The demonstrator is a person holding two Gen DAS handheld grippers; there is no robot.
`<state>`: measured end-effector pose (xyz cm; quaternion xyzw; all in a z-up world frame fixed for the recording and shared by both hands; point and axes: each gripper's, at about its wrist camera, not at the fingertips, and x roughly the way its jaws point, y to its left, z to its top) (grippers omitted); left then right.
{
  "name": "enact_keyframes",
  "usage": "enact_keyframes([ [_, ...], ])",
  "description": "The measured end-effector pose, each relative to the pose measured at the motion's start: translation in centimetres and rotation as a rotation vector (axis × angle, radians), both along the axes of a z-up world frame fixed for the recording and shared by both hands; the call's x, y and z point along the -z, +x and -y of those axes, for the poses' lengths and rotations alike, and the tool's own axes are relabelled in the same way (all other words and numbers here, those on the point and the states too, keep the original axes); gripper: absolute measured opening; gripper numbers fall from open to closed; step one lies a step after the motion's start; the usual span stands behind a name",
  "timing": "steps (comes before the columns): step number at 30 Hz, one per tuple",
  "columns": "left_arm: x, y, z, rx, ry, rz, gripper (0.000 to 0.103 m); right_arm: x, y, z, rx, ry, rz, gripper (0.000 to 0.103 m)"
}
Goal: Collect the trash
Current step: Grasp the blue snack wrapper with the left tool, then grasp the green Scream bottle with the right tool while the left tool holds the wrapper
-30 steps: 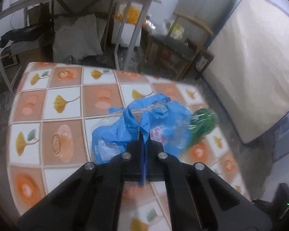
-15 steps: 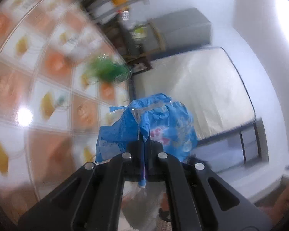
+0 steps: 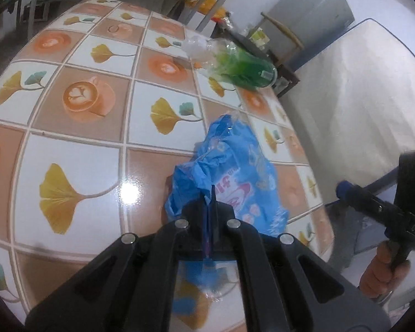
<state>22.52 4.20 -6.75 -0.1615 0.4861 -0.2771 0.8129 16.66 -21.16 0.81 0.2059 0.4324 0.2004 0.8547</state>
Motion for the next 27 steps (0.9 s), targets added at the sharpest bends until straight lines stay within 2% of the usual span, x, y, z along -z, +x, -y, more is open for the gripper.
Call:
enact_keyframes([
  [5, 1.4, -0.1, -0.1, -0.002, -0.006, -0.028, 0.000, 2.8, 4.6, -3.0, -0.059, -0.063, -0.068, 0.006],
  [11, 1.4, -0.6, -0.1, 0.035, 0.031, 0.035, 0.002, 6.2, 7.4, -4.5, -0.088, -0.131, -0.169, 0.005],
  [13, 1.0, -1.0, -0.3, 0.050, 0.047, 0.073, 0.013, 7.0, 7.5, -4.6, -0.093, -0.134, -0.195, 0.005],
  [15, 0.2, -1.6, -0.6, 0.075, 0.041, 0.139, 0.036, 7.7, 7.6, -4.6, -0.106, -0.124, -0.223, 0.005],
  [16, -0.2, -1.8, -0.5, 0.095, 0.045, 0.171, 0.041, 8.1, 7.8, -4.6, -0.118, -0.113, -0.245, 0.005],
  [18, -0.7, -2.2, 0.0, 0.140, 0.073, 0.217, 0.061, 8.4, 7.9, -4.1, -0.125, -0.074, -0.256, 0.005],
  [22, -1.1, -2.7, 1.8, 0.269, 0.160, 0.298, 0.068, 9.1, 8.5, -3.6, -0.142, -0.012, -0.304, 0.003],
  [27, -0.5, -2.3, 3.2, 0.344, 0.273, 0.347, 0.068, 10.0, 9.5, -2.5, -0.157, 0.095, -0.381, 0.002],
])
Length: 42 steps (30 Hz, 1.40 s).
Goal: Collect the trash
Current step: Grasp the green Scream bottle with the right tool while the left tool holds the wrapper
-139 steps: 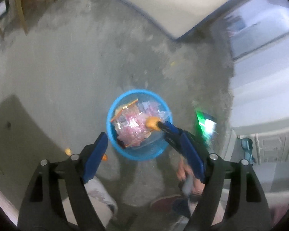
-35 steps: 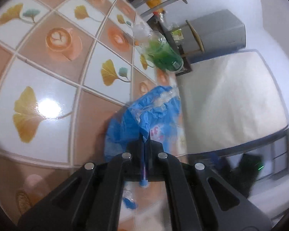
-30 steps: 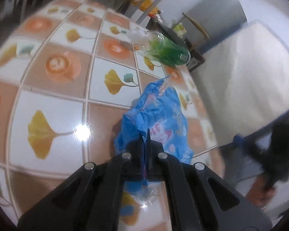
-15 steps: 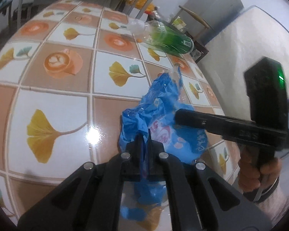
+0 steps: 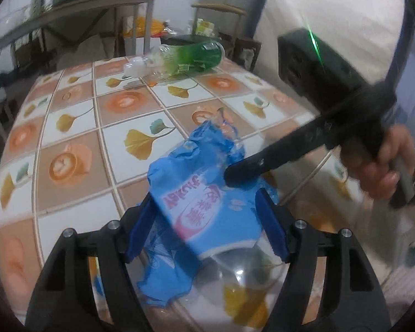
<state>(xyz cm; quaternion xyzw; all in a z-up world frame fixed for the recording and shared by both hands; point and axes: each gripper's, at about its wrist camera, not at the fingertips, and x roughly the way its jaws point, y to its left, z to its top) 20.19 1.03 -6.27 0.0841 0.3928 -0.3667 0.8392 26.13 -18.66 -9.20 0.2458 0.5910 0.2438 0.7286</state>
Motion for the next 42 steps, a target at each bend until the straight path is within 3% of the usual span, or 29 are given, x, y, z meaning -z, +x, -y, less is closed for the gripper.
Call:
enact_keyframes([
  [4, 0.2, 0.1, 0.7, 0.033, 0.063, 0.020, 0.063, 0.4, 0.2, 0.2, 0.003, 0.034, -0.031, 0.002],
  [5, 0.3, 0.1, 0.9, 0.033, 0.079, 0.024, 0.049, 0.2, 0.1, 0.1, -0.003, 0.024, -0.029, 0.002],
  [8, 0.9, 0.4, 1.4, 0.016, 0.125, 0.005, 0.028, -2.0, -0.1, 0.0, -0.054, -0.108, 0.045, 0.008],
  [10, 1.0, 0.7, 1.3, -0.005, 0.123, -0.009, 0.023, -4.3, 0.7, 1.0, -0.066, -0.148, 0.112, 0.018],
  [12, 1.0, 0.9, 1.1, -0.025, 0.118, -0.029, 0.015, -7.8, 2.4, 2.3, -0.070, -0.193, 0.216, 0.046],
  [16, 1.0, 1.6, 0.1, -0.086, 0.056, -0.104, 0.011, -14.8, 10.6, 3.9, -0.070, -0.372, 0.486, 0.070],
  [18, 1.1, 1.9, -0.1, -0.110, 0.040, -0.122, 0.010, -15.7, 16.7, 4.4, -0.056, -0.423, 0.544, 0.074],
  [19, 1.1, 2.0, -0.1, -0.125, 0.039, -0.125, 0.010, -15.1, 20.4, 4.6, -0.046, -0.446, 0.519, 0.074],
  [21, 1.1, 1.9, -0.1, -0.148, 0.031, -0.137, 0.009, -12.1, 27.5, 5.6, -0.038, -0.487, 0.378, 0.074],
  [25, 1.1, 1.6, -0.4, -0.185, 0.009, -0.159, 0.009, -6.5, 33.5, 7.3, -0.016, -0.513, 0.182, 0.074],
  [28, 1.0, 1.5, -0.7, -0.187, 0.007, -0.171, 0.009, -5.1, 33.1, 8.5, -0.026, -0.447, 0.140, 0.074],
  [35, 1.0, 1.6, -1.0, -0.188, -0.001, -0.175, 0.009, -6.2, 26.5, 9.4, -0.057, -0.275, 0.126, 0.074],
  [38, 1.0, 1.5, -1.3, -0.195, -0.012, -0.182, 0.009, -6.6, 23.3, 8.1, -0.156, -0.311, 0.154, 0.077],
  [42, 1.0, 1.4, -1.7, -0.207, -0.005, -0.189, 0.009, -7.3, 19.4, 4.3, -0.396, -0.386, 0.244, 0.082],
])
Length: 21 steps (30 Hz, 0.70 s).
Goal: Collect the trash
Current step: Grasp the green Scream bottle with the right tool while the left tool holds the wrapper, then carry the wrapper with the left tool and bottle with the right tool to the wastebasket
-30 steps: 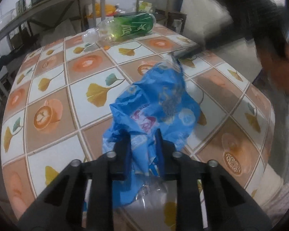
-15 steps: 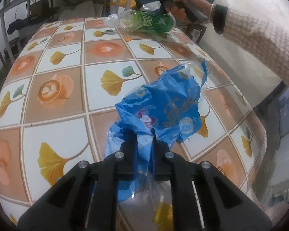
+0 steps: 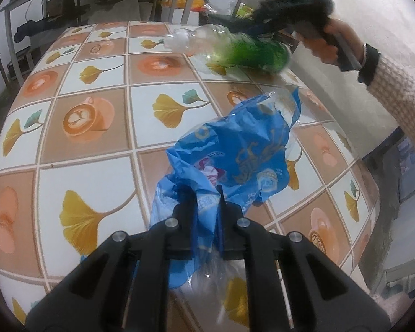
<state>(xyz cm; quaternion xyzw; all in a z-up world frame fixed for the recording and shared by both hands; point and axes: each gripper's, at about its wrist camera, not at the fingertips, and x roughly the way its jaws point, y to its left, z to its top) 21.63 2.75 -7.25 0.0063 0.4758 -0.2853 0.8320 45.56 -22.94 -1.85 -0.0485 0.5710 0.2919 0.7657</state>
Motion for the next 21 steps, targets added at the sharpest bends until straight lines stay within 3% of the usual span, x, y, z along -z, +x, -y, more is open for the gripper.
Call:
enact_keyframes([
  [3, 0.0, -0.3, -0.4, -0.018, 0.006, -0.003, 0.009, 0.3, -2.5, -3.1, -0.145, -0.090, 0.010, 0.083],
  [7, 0.0, -0.5, -1.3, -0.054, -0.009, -0.024, 0.009, 1.1, -5.6, -5.0, -0.204, -0.210, 0.019, 0.083],
  [10, 0.0, -0.7, -1.8, -0.085, -0.026, -0.039, 0.009, 1.3, -7.6, -4.8, -0.142, -0.276, 0.015, 0.067],
  [15, 0.1, -0.8, -2.1, -0.113, -0.046, -0.049, 0.009, 1.0, -11.9, -2.1, 0.080, -0.236, -0.025, 0.064],
  [21, 0.2, -1.2, -2.0, -0.118, -0.044, -0.046, 0.009, 1.2, -18.6, 3.3, 0.474, -0.035, -0.117, 0.064],
])
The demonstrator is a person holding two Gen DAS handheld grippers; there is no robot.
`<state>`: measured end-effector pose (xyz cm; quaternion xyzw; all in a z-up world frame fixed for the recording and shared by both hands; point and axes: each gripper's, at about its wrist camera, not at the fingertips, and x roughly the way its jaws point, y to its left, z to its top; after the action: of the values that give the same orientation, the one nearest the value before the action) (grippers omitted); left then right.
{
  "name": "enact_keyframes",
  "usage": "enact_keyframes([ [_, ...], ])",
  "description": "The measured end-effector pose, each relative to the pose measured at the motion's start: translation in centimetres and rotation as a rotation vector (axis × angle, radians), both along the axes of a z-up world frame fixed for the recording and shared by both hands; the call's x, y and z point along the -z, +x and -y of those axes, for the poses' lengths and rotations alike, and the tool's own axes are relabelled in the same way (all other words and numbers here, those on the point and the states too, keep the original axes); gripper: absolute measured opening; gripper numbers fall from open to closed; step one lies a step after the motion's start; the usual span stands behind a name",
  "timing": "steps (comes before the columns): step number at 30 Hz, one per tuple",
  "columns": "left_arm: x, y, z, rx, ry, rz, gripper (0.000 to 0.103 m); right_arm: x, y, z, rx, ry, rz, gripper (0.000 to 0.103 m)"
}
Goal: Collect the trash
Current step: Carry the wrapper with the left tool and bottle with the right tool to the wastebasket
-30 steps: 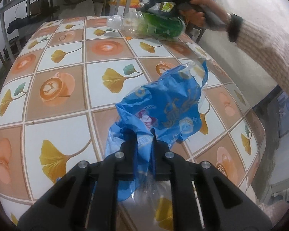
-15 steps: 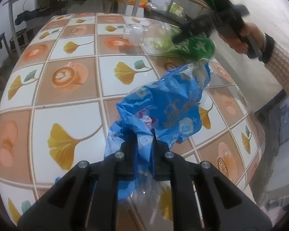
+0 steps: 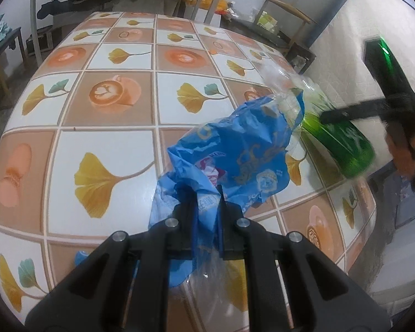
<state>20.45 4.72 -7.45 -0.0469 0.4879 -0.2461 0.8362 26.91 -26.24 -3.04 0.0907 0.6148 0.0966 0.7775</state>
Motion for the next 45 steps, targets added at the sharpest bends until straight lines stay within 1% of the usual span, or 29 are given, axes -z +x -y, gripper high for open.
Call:
enact_keyframes([
  [3, 0.1, -0.4, 0.0, 0.002, -0.006, -0.002, 0.009, -0.1, -3.6, 1.5, 0.116, 0.090, 0.027, 0.063],
  [5, 0.1, -0.5, 0.0, 0.004, -0.009, -0.002, 0.009, -0.2, -5.6, 2.0, 0.178, 0.131, 0.044, 0.063],
  [9, 0.1, -0.7, 0.1, 0.008, 0.000, 0.003, 0.009, -0.1, -8.3, 1.8, 0.240, 0.150, 0.065, 0.062],
  [12, 0.0, -0.8, 0.6, 0.019, 0.034, 0.019, 0.009, 0.1, -9.6, 1.1, 0.233, 0.117, 0.061, 0.062],
  [14, -0.1, -1.1, 0.8, 0.024, 0.049, 0.031, 0.009, 0.3, -9.8, 0.5, 0.228, 0.108, 0.059, 0.062],
  [16, -0.1, -1.2, 1.0, 0.028, 0.056, 0.037, 0.009, 0.2, -10.0, -0.2, 0.209, 0.078, 0.047, 0.062],
  [20, -0.1, -1.1, 0.9, 0.039, 0.051, 0.031, 0.009, 0.3, -9.9, -1.1, 0.188, 0.037, 0.018, 0.062],
  [23, 0.0, -1.0, 0.8, 0.045, 0.043, 0.028, 0.009, 0.5, -9.9, -1.6, 0.171, 0.005, -0.001, 0.065],
  [28, 0.0, -1.2, 0.8, 0.056, 0.052, 0.042, 0.009, 0.9, -9.8, -2.0, 0.167, -0.035, -0.029, 0.067],
  [33, 0.0, -1.4, 0.9, 0.069, 0.058, 0.052, 0.009, 1.1, -9.7, -3.0, 0.136, -0.127, -0.031, 0.074],
  [38, -0.1, -1.6, 1.0, 0.072, 0.064, 0.064, 0.009, 1.0, -9.5, -4.0, 0.106, -0.215, -0.021, 0.074],
  [45, -0.1, -2.0, 1.3, 0.072, 0.085, 0.091, 0.008, 1.0, -9.5, -4.4, 0.111, -0.265, 0.013, 0.073],
])
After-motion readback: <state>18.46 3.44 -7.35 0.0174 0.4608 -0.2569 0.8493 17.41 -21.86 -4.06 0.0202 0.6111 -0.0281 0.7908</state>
